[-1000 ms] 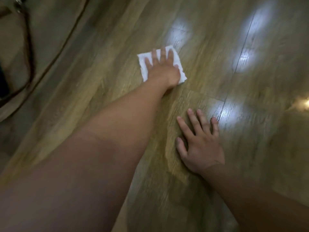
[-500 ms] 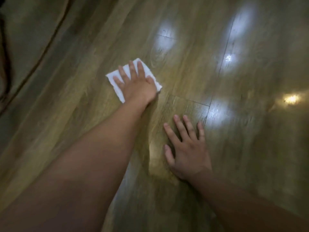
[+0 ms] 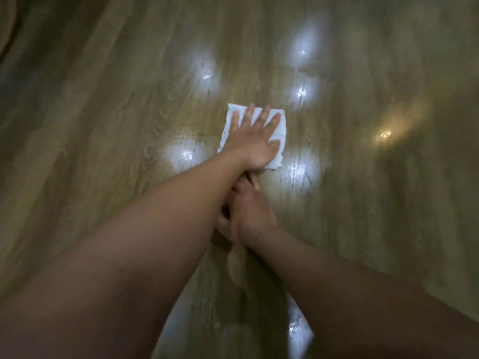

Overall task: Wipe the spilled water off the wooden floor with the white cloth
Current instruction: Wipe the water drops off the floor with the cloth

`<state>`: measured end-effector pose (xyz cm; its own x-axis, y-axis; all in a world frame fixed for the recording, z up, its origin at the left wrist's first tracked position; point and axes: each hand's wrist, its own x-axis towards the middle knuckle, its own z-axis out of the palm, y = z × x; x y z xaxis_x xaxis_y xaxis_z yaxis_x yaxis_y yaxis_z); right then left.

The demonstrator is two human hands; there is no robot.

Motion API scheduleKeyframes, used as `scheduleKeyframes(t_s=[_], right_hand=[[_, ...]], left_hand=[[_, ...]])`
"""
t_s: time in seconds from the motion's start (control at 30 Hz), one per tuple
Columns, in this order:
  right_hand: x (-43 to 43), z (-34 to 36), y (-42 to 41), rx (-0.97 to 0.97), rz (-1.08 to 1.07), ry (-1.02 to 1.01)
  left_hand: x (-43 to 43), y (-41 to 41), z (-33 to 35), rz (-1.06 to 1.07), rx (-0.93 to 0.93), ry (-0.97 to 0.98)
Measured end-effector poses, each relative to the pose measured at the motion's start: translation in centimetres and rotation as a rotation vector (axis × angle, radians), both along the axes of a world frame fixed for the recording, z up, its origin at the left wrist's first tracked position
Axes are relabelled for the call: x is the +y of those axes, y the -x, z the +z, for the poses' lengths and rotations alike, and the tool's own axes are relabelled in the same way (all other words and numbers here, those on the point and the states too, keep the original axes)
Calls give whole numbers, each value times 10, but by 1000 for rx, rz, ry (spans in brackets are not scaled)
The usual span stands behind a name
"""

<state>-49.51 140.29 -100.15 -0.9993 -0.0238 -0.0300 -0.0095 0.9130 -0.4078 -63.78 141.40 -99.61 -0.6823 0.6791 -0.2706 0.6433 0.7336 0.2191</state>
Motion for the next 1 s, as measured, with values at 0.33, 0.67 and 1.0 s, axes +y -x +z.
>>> scheduleKeyframes(t_s=[0.33, 0.67, 1.0], right_hand=[[199, 2, -28, -198, -595, -252], [199, 12, -25, -253, -555, -233], [199, 7, -22, -208, -593, -256]], left_hand=[[-53, -112, 2, 261, 82, -45], [19, 23, 6, 326, -83, 109], [40, 83, 15, 218, -102, 116]])
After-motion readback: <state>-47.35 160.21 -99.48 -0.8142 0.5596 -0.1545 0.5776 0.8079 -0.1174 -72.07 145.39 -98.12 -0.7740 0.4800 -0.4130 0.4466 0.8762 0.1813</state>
